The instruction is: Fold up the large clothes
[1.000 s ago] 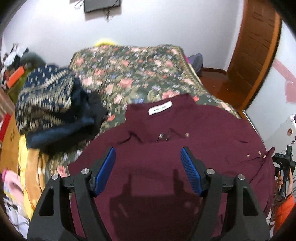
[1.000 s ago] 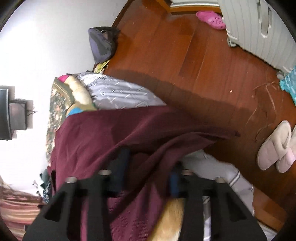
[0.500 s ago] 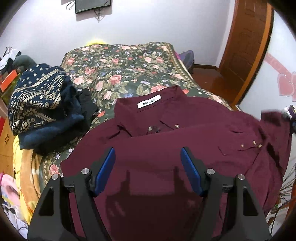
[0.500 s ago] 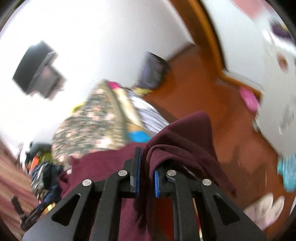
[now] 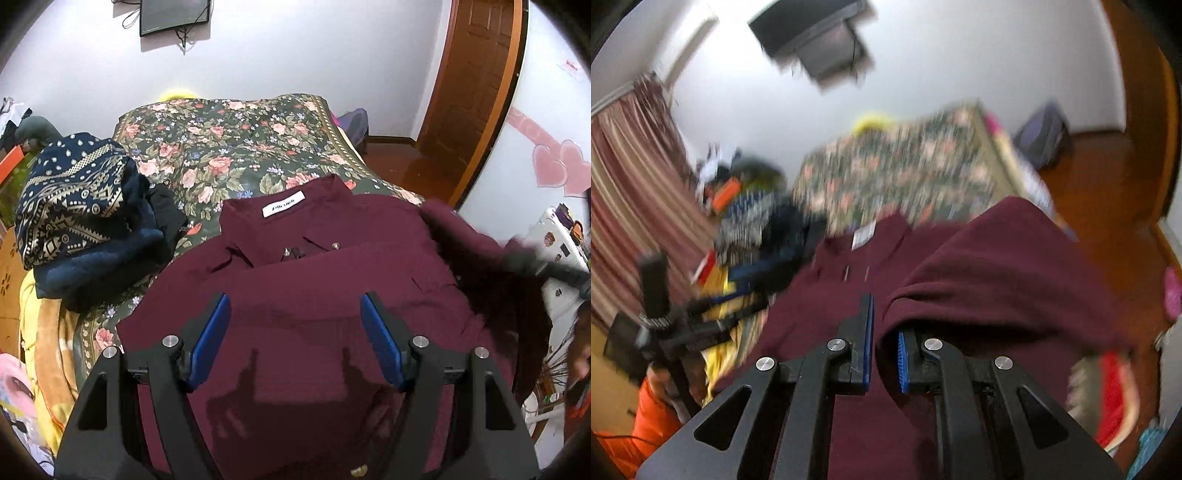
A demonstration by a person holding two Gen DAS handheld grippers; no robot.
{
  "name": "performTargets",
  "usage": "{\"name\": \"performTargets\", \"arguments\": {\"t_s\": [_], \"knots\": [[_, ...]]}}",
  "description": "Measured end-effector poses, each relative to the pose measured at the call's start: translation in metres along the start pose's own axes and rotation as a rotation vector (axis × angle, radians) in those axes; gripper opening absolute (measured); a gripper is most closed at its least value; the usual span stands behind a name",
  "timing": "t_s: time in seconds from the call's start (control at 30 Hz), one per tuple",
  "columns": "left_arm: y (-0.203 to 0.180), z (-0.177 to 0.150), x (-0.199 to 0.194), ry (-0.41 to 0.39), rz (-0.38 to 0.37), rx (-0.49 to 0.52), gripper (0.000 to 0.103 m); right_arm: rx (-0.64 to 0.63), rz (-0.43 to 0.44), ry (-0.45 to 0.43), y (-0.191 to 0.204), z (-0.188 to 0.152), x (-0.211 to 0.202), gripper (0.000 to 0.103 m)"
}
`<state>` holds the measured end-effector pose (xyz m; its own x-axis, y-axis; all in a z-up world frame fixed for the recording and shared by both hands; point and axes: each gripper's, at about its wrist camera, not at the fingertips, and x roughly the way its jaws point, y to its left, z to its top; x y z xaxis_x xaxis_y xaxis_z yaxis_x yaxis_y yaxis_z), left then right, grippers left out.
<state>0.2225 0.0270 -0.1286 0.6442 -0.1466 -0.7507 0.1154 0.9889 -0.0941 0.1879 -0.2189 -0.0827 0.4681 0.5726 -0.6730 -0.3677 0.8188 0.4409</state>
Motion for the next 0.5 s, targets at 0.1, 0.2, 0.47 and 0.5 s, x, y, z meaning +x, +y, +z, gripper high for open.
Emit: {"name": "performTargets", "arguments": {"t_s": [0.1,0.2,0.47,0.5], "knots": [[0.003,-0.007,0.0,0.01,-0.017,-0.005,0.071,0.009,-0.064,0.092,0.001,-0.02,0.031,0.01],[0.005,-0.013,0.003,0.026,-0.026,-0.008,0.071,0.025,-0.098,0.118,0.002,-0.023,0.035,0.014],[0.003,-0.015,0.005,0.024,-0.019,-0.016,0.071,0.014,-0.105,0.119,0.016,-0.015,0.007,0.03],[0.002,-0.014,0.004,0.019,-0.017,-0.015,0.071,0.012,-0.107,0.087,0.016,-0.014,-0.003,0.032]]}}
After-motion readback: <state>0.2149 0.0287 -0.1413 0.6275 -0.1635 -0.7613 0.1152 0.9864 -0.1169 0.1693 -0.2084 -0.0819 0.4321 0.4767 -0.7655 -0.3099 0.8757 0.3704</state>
